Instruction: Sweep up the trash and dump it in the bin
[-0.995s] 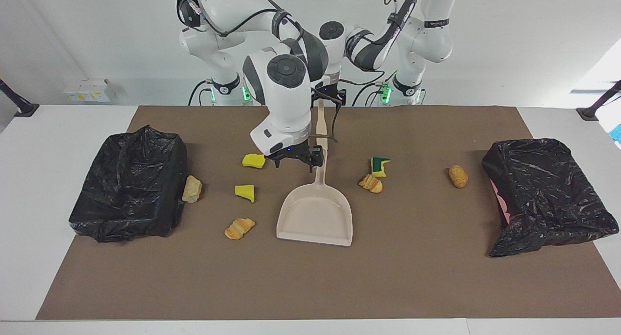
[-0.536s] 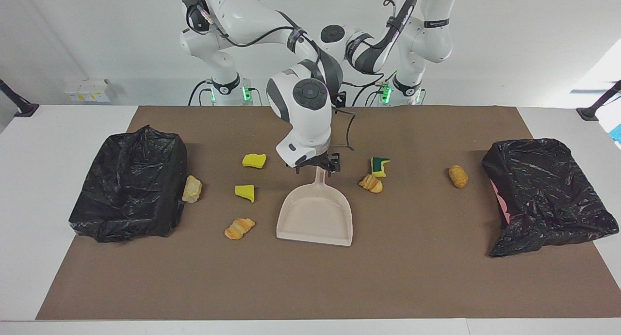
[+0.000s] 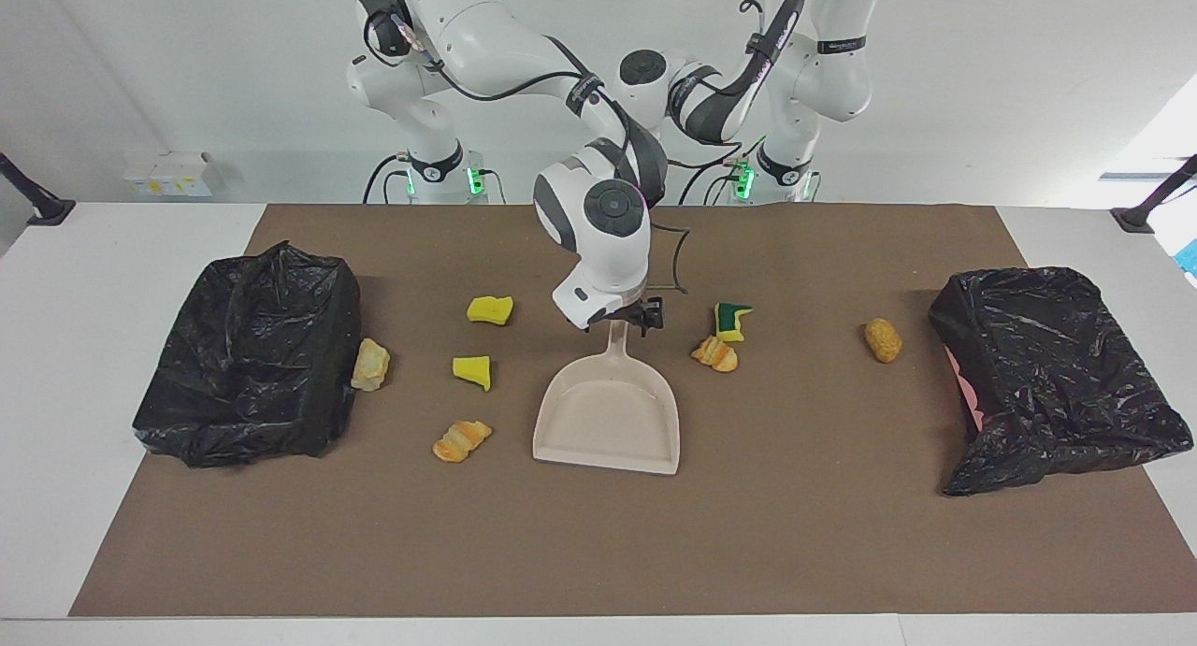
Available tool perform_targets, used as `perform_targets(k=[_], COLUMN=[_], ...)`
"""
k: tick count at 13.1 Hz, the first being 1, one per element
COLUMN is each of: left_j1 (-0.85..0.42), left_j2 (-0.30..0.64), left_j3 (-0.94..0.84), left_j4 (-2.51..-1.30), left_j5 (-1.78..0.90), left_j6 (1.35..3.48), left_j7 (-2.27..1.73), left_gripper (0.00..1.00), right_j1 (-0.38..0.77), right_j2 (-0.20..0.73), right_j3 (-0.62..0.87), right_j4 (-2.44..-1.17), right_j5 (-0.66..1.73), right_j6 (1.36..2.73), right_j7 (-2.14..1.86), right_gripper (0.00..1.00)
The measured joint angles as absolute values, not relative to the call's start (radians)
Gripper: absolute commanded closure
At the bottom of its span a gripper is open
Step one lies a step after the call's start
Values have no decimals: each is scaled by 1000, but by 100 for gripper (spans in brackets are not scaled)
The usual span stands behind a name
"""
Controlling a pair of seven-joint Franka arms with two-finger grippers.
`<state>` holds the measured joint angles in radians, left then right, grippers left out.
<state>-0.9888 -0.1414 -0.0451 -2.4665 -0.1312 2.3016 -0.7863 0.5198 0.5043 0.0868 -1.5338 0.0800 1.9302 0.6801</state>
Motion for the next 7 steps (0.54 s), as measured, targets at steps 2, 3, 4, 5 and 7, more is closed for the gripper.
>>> perform_targets(k=[2, 3, 4, 5, 7], left_j1=[-976, -954, -932, -914, -878], left_j2=[-141, -142, -144, -147, -156], left_j3=[-37, -35, -33, -31, -31], left_j4=[-2466, -2465, -2464, -2463, -2463], left_j5=[-138, -139, -139, -139, -139], left_j6=[2289, 2274, 2261, 2249, 2234], left_j7=[-798, -799, -798, -797, -785], left_gripper=[100, 100, 100, 100, 100], right_j1=[534, 536, 536, 536, 536], right_j2=[494, 489, 485, 479, 470], right_j3=[88, 89, 89, 89, 89], right_j4=[-1561, -1568, -1574, -1581, -1597], right_j5=[81, 81, 82, 82, 84], right_j6=[1944, 1944, 1944, 1944, 1944], right_j7=[681, 681, 681, 681, 681], right_gripper=[11, 16, 24, 29, 52])
